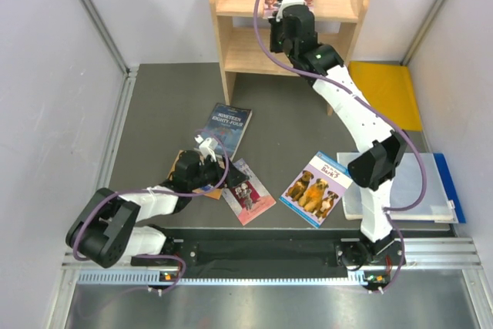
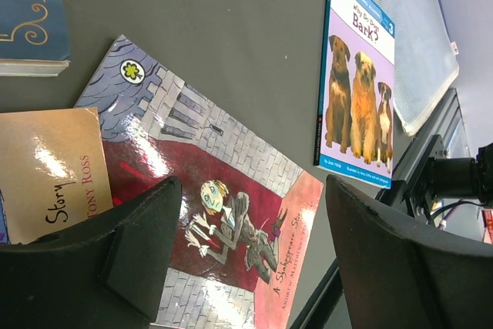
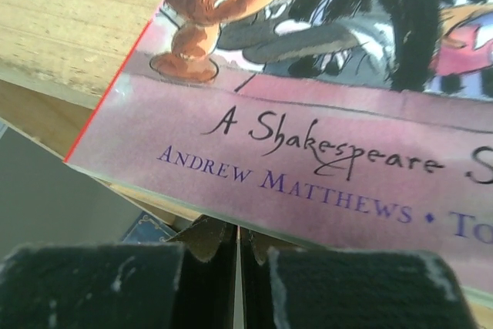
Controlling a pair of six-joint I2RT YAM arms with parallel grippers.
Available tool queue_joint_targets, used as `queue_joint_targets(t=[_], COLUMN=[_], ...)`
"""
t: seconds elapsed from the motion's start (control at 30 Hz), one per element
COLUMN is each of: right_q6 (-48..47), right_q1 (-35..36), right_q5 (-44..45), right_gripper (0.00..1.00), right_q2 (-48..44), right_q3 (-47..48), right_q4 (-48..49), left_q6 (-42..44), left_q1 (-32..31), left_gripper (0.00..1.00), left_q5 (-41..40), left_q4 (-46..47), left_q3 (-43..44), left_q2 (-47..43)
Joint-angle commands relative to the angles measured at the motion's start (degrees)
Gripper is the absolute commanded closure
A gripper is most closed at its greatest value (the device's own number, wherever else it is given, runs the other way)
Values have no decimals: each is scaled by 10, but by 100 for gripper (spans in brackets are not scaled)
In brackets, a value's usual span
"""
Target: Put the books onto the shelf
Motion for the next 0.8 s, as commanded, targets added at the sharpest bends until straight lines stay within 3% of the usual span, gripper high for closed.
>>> queue_joint_targets(t=[0.0,0.17,0.3,0.37,0.43,0.5,0.53,0.6,0.77], right_q6=[-10,-15,12,29,60,83,90,129,228], right_q1=[9,19,31,31,30,30,30,25,-44], right_q5=[9,-27,-65,-83,-107,-147,-155,-147,-165], right_gripper=[100,100,95,93,91,82,80,77,72], right_q2=[-2,-78,-190,-249,-294,-316,-336,-346,-403], right_q3=[26,-81,-319,-396,-500,-595,-624,-699,-848], right_q4=[39,42,95,109,118,123,126,112,111], left_q6=[15,19,31,37,52,69,77,98,142], left_q1=[-2,-2,-3,-3,-5,-12,-17,-37,-111], left_gripper=[20,19,18,19,23,28,36,42,68], left_q5=[-4,-13,-20,-20,-21,-25,-28,-34,-84], left_q4=[5,-9,-27,-36,-61,-94,-104,-126,-201], left_q3=[-4,-1,10,23,37,62,71,102,209], left_q2=[-23,-36,-43,-39,-29,-14,-8,13,92])
